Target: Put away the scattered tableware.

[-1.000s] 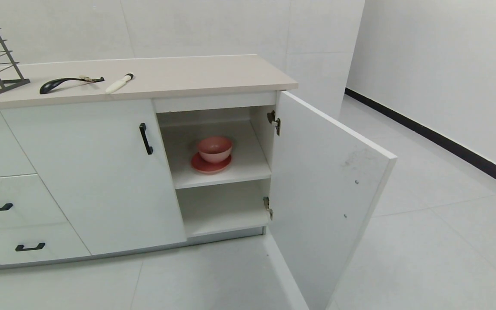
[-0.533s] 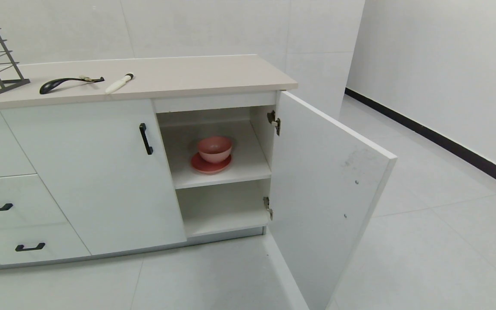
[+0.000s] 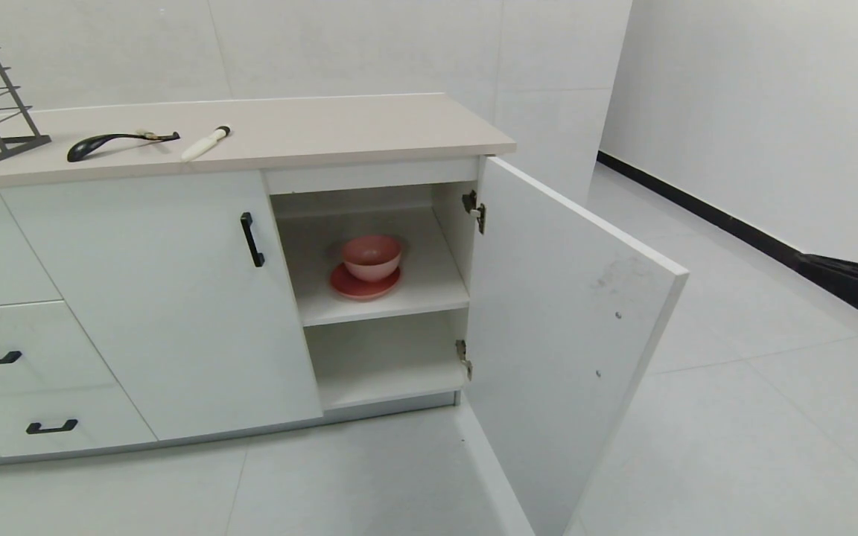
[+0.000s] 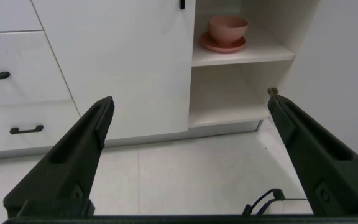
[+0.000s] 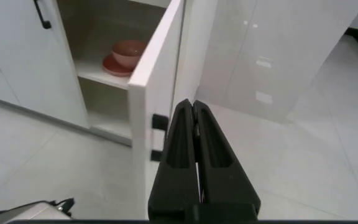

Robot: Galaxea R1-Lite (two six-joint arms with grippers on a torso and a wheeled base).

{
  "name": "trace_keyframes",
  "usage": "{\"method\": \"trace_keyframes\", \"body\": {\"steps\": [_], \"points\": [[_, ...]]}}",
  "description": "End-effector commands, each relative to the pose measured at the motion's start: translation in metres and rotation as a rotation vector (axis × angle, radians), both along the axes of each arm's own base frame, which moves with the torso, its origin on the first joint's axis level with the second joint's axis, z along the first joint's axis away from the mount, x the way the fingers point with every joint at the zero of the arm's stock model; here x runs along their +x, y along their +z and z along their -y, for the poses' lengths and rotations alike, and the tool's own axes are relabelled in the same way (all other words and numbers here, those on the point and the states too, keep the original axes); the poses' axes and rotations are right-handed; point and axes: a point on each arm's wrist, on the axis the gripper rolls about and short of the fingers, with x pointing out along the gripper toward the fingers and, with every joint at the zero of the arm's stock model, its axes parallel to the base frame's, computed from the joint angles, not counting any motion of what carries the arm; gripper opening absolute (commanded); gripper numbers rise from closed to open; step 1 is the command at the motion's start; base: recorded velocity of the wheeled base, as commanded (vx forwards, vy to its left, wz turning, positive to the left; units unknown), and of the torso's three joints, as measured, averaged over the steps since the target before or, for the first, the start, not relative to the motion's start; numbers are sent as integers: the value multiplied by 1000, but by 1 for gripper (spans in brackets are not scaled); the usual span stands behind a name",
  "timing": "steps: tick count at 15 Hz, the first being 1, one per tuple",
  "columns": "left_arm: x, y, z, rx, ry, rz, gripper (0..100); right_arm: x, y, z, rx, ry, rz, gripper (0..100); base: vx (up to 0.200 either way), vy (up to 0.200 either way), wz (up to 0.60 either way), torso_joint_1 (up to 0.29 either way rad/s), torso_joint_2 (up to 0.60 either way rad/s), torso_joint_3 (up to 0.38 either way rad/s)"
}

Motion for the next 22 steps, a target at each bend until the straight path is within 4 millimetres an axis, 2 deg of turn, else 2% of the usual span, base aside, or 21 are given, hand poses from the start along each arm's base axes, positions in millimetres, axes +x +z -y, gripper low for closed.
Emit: {"method": "trace_keyframes", "body": {"steps": [1,3,7,12,18,22], "points": [[0,0,0,0,1,0,100,56,-53,0,-25,16,-121,0,0,0,0,0,0,0],[0,0,0,0,1,-1,100,75,-73,0,-27,80,-59,0,0,0,0,0,0,0],[0,0,0,0,1,-1,100,91,-85,-2,-70,179,45,0,0,0,0,0,0,0],[0,0,0,-2,1,-1,100,93,-86,-11,-73,286,97,0,0,0,0,0,0,0],[0,0,0,-2,1,0,100,81,-91,-33,-84,377,99,0,0,0,0,0,0,0],[0,0,0,-2,1,0,100,78,-88,-56,-83,462,120,0,0,0,0,0,0,0]]}}
